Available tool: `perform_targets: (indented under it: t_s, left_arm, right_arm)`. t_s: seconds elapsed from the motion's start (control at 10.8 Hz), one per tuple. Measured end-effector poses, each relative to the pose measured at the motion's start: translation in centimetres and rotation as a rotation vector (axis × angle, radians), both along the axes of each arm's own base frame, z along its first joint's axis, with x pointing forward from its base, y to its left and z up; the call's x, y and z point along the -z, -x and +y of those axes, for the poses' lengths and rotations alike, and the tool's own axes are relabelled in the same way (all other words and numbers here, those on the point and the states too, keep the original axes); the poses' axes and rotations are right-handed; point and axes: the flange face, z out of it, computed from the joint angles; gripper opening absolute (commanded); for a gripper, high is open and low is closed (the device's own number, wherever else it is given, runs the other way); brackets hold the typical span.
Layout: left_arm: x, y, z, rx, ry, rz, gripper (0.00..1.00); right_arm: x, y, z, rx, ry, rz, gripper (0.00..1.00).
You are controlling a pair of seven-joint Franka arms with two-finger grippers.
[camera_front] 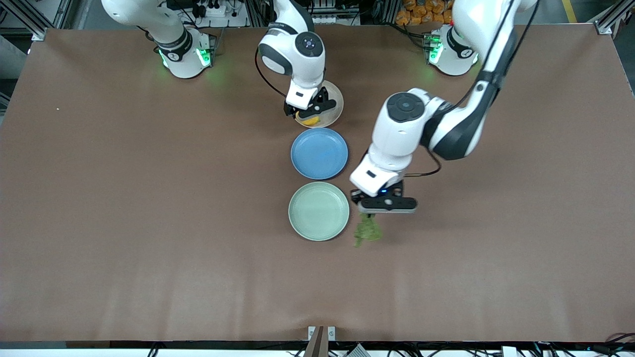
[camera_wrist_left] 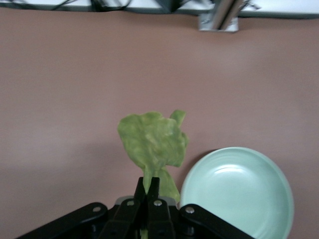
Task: Pick lemon and lettuce from plates
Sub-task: 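Lift the lettuce with the left gripper and carry it off the plate, then lower the lettuce to the table while the right gripper grasps the lemon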
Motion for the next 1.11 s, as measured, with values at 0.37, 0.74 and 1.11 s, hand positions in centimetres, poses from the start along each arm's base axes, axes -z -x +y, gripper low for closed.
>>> perform_targets:
  t_s: [0.37,0.74,1.11]
  left_arm:
    - [-1.2,0.3,11.2,0.006,-0.127,0.144,0.0]
    - [3.3,3.5,19.5,0.022,-0.174,0.281,0.0]
    - [7.2,4.4,26.3,0.038,-0.191,0.362,0.0]
  right_arm:
    - [2.4,2.2,1.4,-0.057,0.011,0.0,1.0]
    - [3.9,2.1,1.1,-0.062,0.037,0.007,1.0]
    - [4.2,1.5,1.0,-0.066,0.044,-0.005,1.0]
